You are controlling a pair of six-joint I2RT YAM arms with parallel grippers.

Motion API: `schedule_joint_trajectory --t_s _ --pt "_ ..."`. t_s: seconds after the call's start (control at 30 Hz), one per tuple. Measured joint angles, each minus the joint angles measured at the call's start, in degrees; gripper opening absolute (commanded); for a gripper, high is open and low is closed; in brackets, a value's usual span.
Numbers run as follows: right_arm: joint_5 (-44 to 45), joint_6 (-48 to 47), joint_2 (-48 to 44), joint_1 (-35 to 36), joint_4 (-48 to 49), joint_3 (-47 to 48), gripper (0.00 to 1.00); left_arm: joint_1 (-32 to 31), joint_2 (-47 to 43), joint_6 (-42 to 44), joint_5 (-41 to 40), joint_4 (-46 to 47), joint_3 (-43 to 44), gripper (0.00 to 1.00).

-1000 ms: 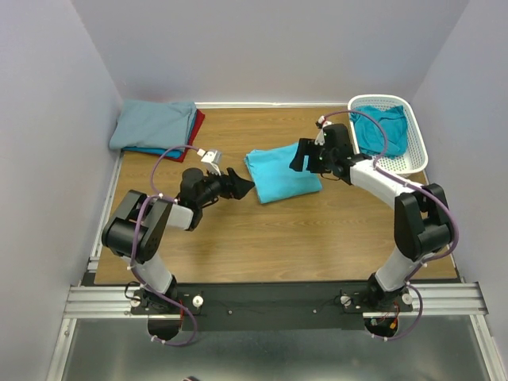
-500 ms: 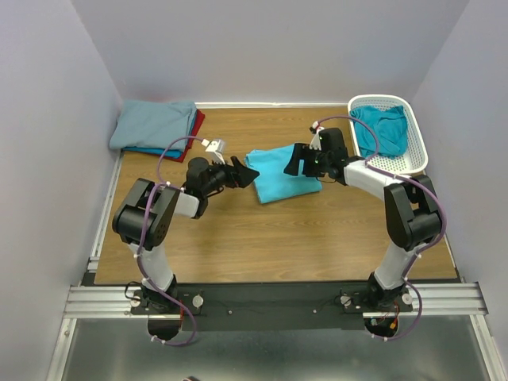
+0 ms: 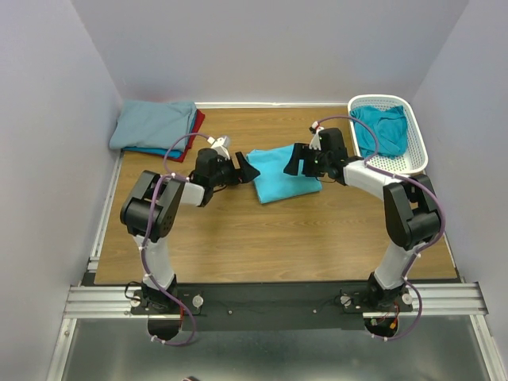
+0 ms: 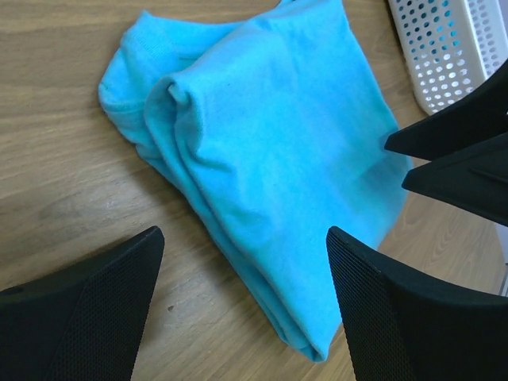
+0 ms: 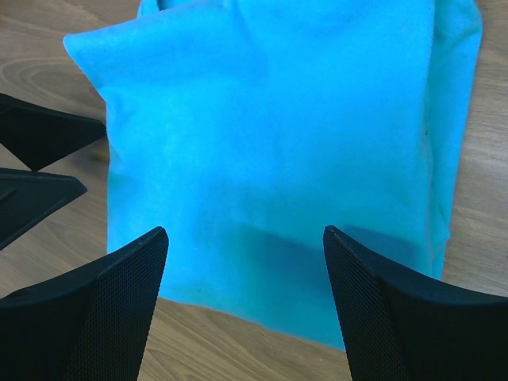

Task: Fold and stack the t-shirts
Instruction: Neatly place the folded tshirt to the corner

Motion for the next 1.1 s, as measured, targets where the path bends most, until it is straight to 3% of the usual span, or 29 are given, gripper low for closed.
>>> schedule_joint_trajectory --t_s 0.57,1.1 --pt "0.0 0.07 0.57 0.0 0.04 0.02 0.86 -2.03 5.4 -4.09 -0.46 -2.6 6.16 0.91" --pt "0.04 2.45 5.07 -0.02 1.03 0.0 0.85 -9.4 9.25 -8.79 -2.47 -2.19 11.02 0.91"
